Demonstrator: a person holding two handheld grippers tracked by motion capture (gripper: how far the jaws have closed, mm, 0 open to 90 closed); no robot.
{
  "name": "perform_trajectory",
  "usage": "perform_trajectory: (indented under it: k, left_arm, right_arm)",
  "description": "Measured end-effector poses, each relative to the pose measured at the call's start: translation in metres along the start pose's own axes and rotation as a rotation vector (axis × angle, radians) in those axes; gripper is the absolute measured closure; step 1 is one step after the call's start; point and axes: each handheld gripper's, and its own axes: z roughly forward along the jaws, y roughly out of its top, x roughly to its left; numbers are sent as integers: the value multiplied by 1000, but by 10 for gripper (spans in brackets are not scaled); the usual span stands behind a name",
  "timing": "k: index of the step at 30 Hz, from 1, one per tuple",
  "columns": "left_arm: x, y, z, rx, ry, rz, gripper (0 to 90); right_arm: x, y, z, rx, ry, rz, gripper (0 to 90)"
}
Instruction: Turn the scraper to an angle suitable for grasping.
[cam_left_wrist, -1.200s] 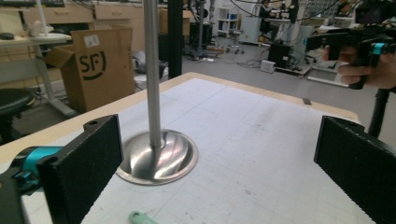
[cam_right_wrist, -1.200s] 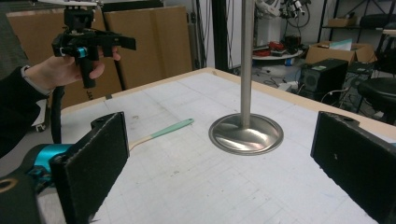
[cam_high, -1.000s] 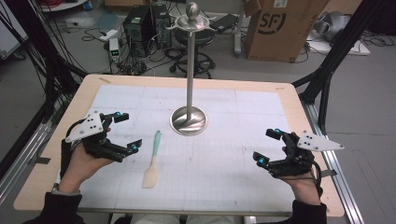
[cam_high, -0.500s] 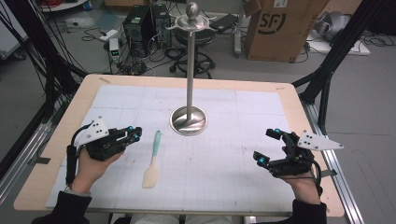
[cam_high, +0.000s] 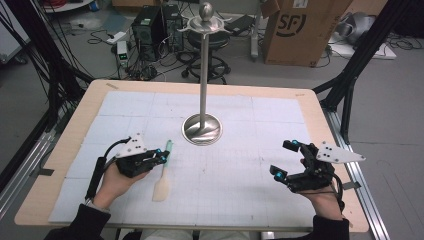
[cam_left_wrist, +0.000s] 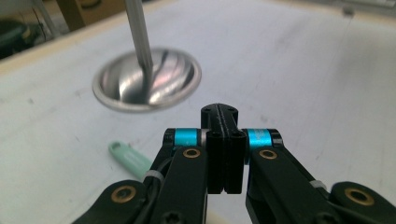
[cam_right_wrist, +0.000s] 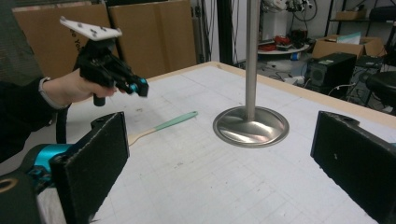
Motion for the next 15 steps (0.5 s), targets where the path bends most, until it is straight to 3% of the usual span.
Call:
perform_trajectory:
  k: [2,6,7,10,13,15]
  left_arm:
    - [0,-4,8,52,-9,-4,898]
    - [-2,-7,17,98,-29,-9,898]
    - [-3,-10,21,126,-44,-29,898]
    - [-2,-14,23,108,-49,-59,898]
    - [-3,-21,28,180,-50,-84,898]
    - [-6,-23,27,177,-67,-89,898]
  right_arm:
    - [0,-1,-2,2,-2,2,32]
    - [1,-1,-5,-1,-11,7,31]
    - [0,-1,-6,-5,-14,4,32]
    - [-1,-2,-7,-5,-16,10,32]
    - [-1,-2,-6,-2,-11,13,31]
    - [-1,-1,-5,-5,2,8,31]
